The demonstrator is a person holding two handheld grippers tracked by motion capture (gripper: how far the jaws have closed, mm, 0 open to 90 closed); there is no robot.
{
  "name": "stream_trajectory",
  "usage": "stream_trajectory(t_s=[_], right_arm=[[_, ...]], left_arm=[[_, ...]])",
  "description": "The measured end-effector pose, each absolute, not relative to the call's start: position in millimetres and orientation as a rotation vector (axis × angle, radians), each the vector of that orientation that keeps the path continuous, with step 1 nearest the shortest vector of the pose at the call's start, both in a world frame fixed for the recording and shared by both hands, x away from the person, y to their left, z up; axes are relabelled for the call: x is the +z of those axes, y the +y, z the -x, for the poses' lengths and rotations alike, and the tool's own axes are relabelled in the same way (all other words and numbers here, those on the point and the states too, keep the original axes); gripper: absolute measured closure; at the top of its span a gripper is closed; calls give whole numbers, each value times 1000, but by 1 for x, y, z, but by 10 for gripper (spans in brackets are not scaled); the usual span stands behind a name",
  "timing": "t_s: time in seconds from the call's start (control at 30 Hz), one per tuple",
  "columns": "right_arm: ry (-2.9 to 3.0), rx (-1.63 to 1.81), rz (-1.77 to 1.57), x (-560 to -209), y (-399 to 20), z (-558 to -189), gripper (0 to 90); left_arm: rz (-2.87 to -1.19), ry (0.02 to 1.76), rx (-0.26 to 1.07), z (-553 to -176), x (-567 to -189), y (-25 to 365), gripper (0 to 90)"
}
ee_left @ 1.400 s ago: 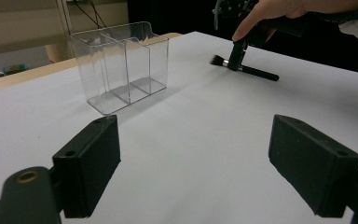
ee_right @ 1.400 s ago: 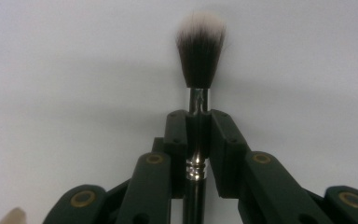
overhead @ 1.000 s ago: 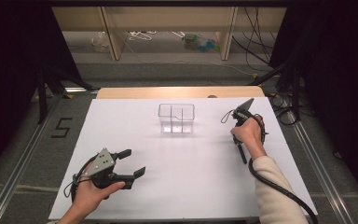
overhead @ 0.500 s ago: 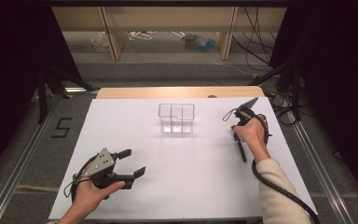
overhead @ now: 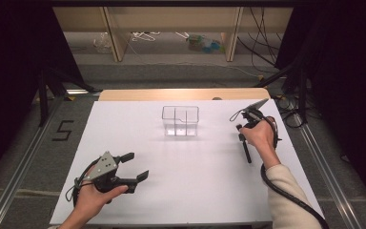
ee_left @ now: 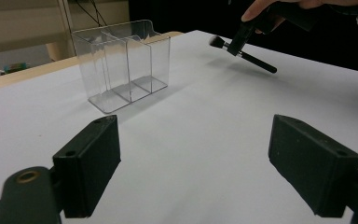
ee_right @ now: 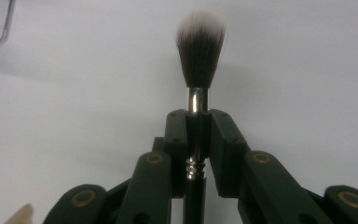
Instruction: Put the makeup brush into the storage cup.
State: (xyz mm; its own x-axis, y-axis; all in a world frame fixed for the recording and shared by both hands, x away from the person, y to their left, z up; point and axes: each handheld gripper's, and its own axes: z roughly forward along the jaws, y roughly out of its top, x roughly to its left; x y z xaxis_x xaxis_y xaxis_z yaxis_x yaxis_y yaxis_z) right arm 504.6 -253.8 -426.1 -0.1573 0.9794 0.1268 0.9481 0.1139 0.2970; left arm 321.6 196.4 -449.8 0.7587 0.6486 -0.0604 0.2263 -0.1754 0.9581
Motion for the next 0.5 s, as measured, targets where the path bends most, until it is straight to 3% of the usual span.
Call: stream_trajectory(t_s=[0.5], right_arm=[[2271, 617, -1864, -420, -256, -496, 787]], left_arm=[[-1745, 691, 434, -322, -450, 196, 164]])
